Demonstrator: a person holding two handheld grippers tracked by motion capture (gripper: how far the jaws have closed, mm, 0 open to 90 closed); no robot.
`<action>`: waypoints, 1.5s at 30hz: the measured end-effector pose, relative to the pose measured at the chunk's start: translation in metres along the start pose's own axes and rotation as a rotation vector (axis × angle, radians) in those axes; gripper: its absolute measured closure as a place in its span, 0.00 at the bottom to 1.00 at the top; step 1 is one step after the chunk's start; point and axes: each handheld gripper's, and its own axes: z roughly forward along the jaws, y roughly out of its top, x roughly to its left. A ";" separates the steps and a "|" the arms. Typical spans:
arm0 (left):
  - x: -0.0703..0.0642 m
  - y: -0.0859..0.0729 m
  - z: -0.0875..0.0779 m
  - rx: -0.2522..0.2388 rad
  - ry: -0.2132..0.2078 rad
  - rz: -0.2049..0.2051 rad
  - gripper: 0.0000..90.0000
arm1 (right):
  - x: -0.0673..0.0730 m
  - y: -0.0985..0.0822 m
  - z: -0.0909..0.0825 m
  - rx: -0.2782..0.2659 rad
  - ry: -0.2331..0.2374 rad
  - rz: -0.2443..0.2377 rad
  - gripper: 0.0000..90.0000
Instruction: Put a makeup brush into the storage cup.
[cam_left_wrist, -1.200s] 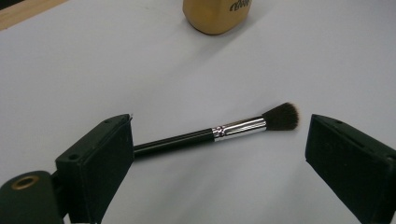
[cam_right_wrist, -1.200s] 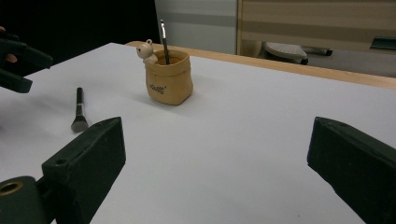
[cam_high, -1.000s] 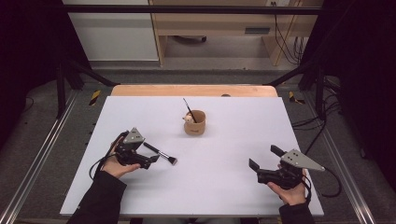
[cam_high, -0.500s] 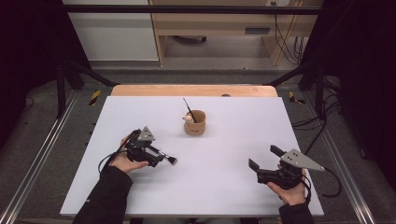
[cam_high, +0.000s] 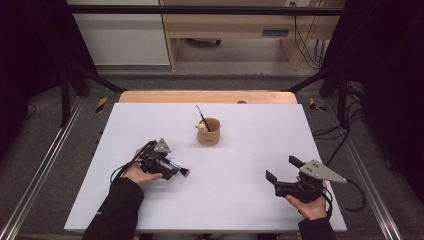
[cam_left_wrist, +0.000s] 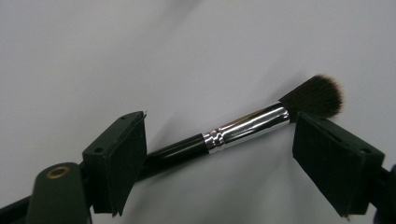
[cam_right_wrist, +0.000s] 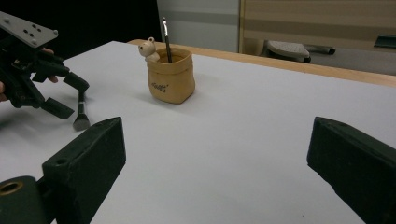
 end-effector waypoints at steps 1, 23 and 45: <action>0.000 0.000 0.001 -0.003 -0.004 -0.001 0.20 | 0.000 0.000 0.000 0.000 0.000 0.001 0.06; 0.000 -0.003 -0.001 0.062 -0.041 -0.019 0.43 | 0.000 0.000 0.000 0.000 -0.002 0.001 0.06; -0.010 -0.003 -0.011 0.137 -0.053 -0.039 0.75 | 0.000 0.000 0.000 0.002 -0.003 -0.003 0.06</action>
